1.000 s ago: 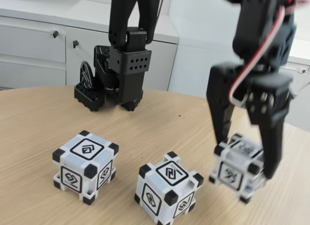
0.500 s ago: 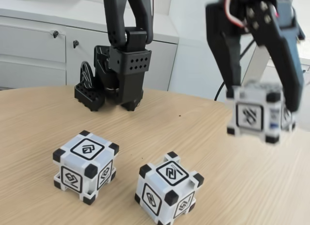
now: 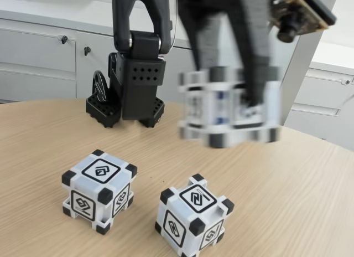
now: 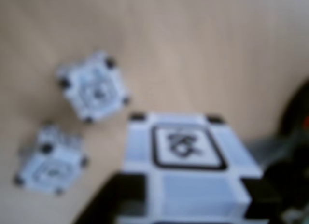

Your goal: Stack cubes from left to right.

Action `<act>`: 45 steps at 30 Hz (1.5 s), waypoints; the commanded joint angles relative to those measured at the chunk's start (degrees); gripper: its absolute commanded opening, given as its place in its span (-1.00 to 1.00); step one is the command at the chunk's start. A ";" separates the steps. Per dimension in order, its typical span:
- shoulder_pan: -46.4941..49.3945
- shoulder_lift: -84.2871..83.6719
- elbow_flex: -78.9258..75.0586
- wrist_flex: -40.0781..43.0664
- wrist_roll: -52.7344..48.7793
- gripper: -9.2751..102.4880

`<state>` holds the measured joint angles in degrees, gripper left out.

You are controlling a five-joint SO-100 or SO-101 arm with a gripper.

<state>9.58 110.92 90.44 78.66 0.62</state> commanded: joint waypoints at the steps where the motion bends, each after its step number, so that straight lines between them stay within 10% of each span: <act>1: 3.96 1.05 -1.32 -0.62 0.26 -0.50; 45: 19.34 1.14 12.74 3.87 -8.44 -0.51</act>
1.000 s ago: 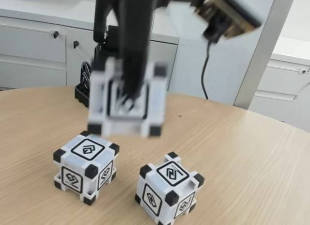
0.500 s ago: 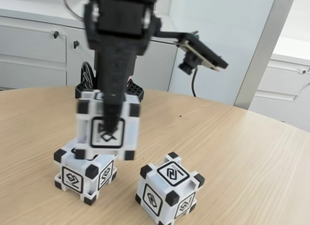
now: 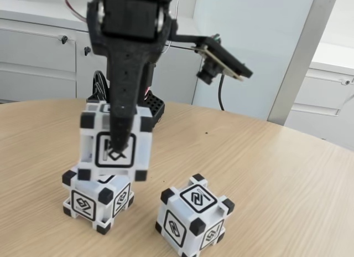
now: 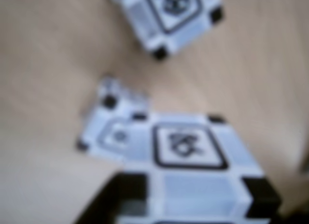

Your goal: Stack cubes from left to right.

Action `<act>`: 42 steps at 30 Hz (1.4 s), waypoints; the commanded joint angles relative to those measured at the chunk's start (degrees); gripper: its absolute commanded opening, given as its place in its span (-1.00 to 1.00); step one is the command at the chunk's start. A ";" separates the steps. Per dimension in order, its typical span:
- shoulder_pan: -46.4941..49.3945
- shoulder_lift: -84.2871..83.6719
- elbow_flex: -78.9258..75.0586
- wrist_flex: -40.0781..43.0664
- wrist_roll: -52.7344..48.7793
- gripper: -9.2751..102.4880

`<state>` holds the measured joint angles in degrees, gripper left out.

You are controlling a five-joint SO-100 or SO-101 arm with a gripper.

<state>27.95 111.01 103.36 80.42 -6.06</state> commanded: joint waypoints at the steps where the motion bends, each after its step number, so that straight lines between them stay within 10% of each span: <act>1: 1.32 1.05 -0.18 3.25 -2.46 -0.51; 42: 6.77 -3.87 -0.09 4.75 -5.71 -0.53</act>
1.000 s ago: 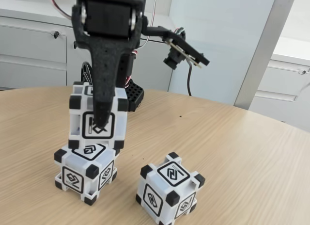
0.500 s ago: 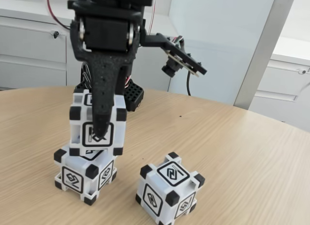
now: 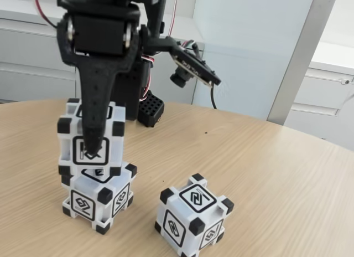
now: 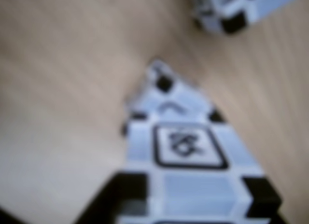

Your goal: Stack cubes from left to right.

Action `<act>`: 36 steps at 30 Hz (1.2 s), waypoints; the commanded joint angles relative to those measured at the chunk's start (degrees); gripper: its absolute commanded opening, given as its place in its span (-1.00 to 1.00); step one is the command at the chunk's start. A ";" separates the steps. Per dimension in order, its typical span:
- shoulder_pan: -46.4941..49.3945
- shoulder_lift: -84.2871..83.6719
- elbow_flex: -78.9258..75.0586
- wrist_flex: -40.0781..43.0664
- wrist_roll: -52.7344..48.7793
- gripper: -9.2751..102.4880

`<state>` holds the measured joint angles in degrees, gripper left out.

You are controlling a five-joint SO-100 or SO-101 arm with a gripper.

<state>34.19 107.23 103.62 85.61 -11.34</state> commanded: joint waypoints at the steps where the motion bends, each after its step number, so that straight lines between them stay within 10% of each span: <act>1: 0.35 -0.09 -0.35 -0.44 -0.70 -0.52; 36: -0.09 -0.79 1.23 -0.26 -4.48 -0.18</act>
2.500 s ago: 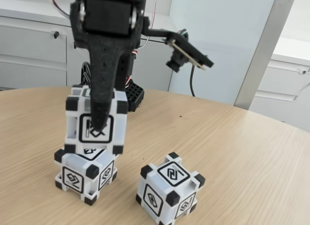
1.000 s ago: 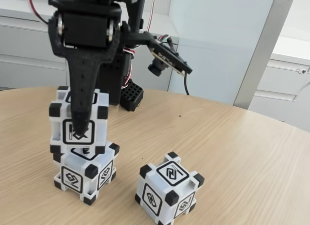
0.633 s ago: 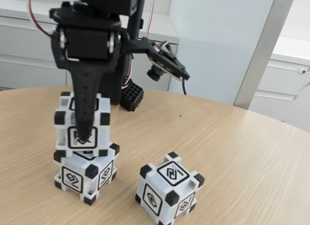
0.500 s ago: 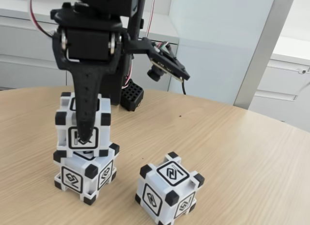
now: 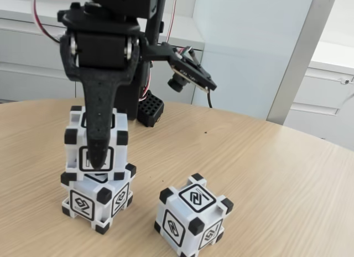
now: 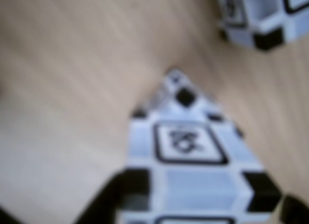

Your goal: Stack cubes from left to right.

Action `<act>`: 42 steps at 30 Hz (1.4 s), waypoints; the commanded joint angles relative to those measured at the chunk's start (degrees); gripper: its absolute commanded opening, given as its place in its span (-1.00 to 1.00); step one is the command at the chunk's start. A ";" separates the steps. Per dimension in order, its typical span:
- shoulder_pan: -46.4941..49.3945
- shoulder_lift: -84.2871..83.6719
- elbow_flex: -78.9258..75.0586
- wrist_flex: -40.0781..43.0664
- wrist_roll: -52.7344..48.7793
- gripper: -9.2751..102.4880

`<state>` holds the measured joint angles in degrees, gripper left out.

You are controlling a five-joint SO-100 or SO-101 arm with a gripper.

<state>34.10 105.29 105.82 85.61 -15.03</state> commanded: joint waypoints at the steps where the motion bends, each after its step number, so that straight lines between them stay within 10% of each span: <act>1: -0.26 1.14 -0.97 0.18 -1.58 -0.16; 42: -17.23 7.38 -0.62 6.77 -11.34 0.04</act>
<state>17.49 112.50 105.91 92.99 -26.89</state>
